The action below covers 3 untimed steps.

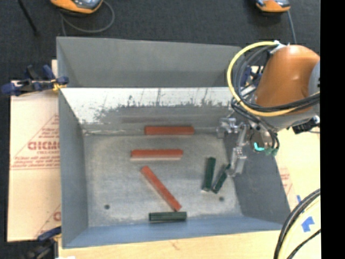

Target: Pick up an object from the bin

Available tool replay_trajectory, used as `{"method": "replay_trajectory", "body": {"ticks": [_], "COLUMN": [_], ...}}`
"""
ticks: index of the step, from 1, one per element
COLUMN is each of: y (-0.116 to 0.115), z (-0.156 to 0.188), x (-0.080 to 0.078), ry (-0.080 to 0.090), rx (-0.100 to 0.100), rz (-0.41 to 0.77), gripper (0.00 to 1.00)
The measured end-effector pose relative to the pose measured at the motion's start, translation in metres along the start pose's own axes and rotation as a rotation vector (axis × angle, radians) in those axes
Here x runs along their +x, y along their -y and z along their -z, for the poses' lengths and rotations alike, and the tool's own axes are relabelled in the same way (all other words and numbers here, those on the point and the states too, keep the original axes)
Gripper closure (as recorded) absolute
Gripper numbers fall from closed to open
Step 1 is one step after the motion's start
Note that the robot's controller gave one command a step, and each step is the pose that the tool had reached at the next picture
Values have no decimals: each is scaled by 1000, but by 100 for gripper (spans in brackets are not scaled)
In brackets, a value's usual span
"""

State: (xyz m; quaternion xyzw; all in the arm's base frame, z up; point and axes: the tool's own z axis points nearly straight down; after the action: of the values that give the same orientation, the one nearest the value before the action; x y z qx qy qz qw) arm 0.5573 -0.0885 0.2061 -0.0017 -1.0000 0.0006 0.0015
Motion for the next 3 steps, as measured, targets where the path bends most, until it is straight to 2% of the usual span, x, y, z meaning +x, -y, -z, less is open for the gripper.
{"method": "replay_trajectory", "body": {"ticks": [1, 2, 3], "y": [28, 21, 21], "z": [-62, -136, -134], "x": [46, -1, -2], "ry": [0, 8, 11], "rx": [-1, 2, 4], "rz": [410, 763, 762], "gripper": [0, 0, 100]}}
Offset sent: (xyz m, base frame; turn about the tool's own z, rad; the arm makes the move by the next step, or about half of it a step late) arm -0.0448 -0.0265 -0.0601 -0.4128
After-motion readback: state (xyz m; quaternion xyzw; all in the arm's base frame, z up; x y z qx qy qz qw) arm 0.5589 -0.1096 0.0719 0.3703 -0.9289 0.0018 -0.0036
